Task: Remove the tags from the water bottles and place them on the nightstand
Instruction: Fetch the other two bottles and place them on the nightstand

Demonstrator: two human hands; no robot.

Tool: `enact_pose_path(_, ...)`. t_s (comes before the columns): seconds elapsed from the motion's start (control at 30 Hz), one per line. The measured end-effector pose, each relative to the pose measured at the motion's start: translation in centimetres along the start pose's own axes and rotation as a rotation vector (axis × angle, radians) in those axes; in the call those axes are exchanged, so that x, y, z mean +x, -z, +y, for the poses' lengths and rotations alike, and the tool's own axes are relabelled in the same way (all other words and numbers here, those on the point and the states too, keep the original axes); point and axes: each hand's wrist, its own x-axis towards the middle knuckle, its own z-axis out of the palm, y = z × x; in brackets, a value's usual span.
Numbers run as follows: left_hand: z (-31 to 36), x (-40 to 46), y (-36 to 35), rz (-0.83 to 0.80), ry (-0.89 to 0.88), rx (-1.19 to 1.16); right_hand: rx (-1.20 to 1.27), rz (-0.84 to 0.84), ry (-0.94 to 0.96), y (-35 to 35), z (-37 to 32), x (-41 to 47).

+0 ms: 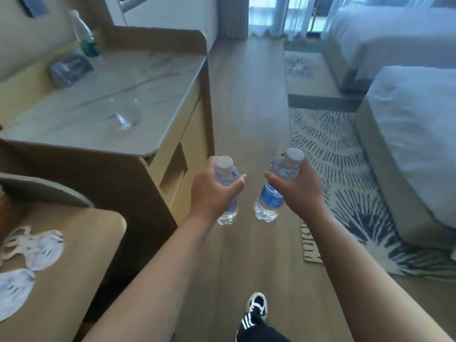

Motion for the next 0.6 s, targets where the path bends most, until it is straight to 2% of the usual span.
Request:
enact_pose_path(0.27, 4.2, 11.3, -14.2, -0.106, 0.000, -0.049, -0.121, 0.131, -0.076, 7.7, 8.0, 12.5)
enact_pose_path(0.6, 4.7, 24.9, -25.9, -0.198, -0.040, -0.016, -0.145, 0.186, -0.144, 10.3, 15.5, 27.1)
